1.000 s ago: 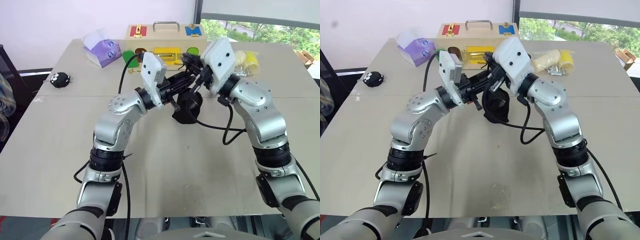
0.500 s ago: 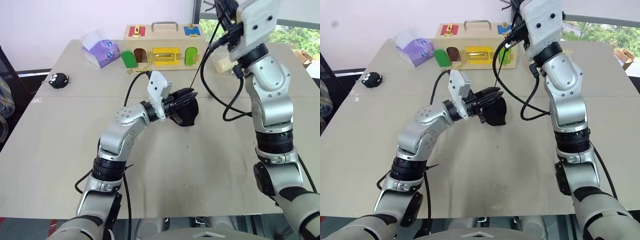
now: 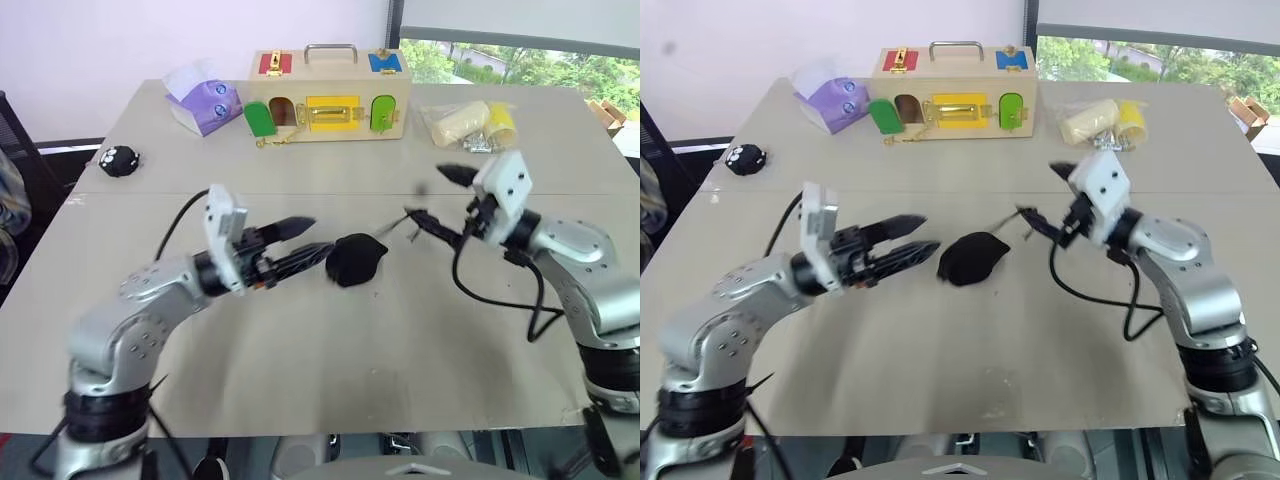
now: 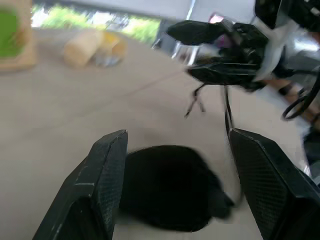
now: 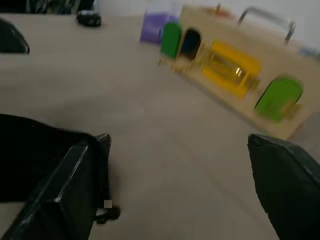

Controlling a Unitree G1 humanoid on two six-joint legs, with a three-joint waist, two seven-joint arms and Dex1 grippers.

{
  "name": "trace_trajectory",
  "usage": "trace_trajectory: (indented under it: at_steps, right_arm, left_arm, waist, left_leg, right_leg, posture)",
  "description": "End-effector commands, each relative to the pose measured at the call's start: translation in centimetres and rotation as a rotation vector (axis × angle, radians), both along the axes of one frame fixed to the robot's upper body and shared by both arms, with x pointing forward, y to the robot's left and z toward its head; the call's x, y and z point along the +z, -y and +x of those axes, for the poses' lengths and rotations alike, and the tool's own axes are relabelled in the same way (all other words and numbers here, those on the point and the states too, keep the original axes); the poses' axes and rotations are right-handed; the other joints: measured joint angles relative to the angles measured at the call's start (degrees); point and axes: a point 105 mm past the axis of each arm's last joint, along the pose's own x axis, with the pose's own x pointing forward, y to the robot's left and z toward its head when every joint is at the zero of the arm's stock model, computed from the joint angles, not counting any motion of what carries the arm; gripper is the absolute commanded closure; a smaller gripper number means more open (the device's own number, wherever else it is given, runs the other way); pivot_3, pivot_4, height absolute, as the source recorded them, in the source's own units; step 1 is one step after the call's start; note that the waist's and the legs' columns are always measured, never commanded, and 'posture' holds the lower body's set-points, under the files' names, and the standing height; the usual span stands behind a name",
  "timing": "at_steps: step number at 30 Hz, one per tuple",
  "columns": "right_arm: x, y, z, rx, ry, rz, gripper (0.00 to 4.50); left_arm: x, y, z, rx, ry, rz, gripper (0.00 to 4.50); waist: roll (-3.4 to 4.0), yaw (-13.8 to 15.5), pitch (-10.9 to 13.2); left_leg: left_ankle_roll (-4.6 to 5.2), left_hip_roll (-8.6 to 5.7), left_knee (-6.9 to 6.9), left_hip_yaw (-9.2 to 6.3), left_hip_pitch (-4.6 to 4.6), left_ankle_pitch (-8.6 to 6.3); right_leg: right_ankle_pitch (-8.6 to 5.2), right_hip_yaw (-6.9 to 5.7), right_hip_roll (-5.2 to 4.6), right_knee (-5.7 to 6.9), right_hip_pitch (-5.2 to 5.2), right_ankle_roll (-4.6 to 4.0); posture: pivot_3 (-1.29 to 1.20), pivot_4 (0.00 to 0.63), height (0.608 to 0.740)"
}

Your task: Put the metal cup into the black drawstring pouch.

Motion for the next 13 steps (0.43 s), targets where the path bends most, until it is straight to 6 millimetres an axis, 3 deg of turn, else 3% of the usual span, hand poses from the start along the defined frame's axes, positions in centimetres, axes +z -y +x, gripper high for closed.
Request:
trace_trajectory:
  at_steps: [1, 4, 9, 13]
  right_arm:
    - [-1.9, 3.1, -0.8, 0.016, -0.062, -0.001, 0.36]
    - [-4.8, 6.4, -1.0, -0.011, -0.141, 0.0, 0.36]
    - [-8.5, 11.0, -1.5, -0.046, -0.262, 0.014, 0.36]
    - [-8.5, 11.6, -1.8, 0.014, -0.218, 0.064, 0.36]
  left_arm:
    - [-1.1, -1.5, -0.5, 0.085, 0.023, 0.061, 1.19]
    - [-4.0, -4.4, -0.5, 0.242, 0.003, 0.123, 1.19]
    - [-6.6, -7.5, -1.0, 0.363, 0.012, 0.215, 1.19]
    - [-7.6, -8.6, -1.4, 0.368, 0.04, 0.289, 1.19]
  waist:
    - [-0.02, 0.2, 0.0]
    - [0.0, 0.0, 0.0]
    - [0.02, 0.0, 0.0]
    - [0.04, 0.0, 0.0]
  left_leg:
    - [0.02, 0.0, 0.0, 0.0, 0.03, -0.02]
    - [0.05, -0.01, 0.0, -0.01, 0.03, -0.04]
    - [0.06, 0.01, -0.01, 0.01, 0.08, -0.04]
    - [0.12, 0.02, -0.01, 0.01, 0.07, -0.08]
  right_leg:
    - [0.0, 0.0, -0.01, 0.0, 0.04, 0.0]
    - [0.0, 0.0, -0.04, -0.05, 0.06, 0.0]
    - [-0.01, 0.01, -0.02, -0.02, 0.04, -0.04]
    - [-0.01, 0.0, -0.07, -0.03, 0.03, -0.04]
  posture:
    - [0.0, 0.15, 0.74]
    - [0.0, 0.15, 0.74]
    - [0.0, 0.15, 0.74]
    - [0.0, 0.15, 0.74]
